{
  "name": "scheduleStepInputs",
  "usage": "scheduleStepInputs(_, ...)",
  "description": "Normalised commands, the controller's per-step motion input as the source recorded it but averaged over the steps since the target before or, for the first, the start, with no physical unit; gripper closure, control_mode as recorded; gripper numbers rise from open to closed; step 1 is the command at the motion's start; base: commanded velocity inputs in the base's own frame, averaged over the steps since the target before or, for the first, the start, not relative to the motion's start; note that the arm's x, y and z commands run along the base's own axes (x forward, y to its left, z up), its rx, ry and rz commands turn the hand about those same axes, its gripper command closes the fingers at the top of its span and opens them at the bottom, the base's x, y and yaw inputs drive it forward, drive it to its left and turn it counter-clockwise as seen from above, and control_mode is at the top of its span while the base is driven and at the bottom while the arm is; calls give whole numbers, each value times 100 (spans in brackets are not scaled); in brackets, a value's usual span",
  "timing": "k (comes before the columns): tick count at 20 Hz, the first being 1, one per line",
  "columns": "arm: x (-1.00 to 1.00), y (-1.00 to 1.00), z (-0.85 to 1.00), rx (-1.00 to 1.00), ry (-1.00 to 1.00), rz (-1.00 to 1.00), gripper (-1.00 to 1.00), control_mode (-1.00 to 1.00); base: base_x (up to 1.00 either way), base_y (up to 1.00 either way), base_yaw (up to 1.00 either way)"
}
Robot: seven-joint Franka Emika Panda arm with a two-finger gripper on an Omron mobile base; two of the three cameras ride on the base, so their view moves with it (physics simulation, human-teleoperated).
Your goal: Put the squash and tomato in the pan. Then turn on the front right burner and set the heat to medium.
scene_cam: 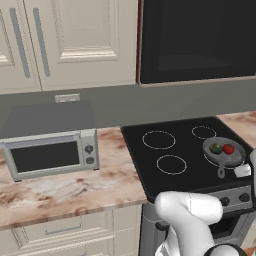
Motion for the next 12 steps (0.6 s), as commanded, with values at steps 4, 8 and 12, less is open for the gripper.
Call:
scheduleStepInputs(4, -35, -12, -2, 0, -36, 2, -100, -100, 0, 0, 0)
scheduleStepInputs(8, -7, 0, -41, 0, -25, 0, -100, -100, 0, 0, 0)
scheduleStepInputs(12, -2, 0, -51, 0, -15, 0, -100, -100, 0, 0, 0)
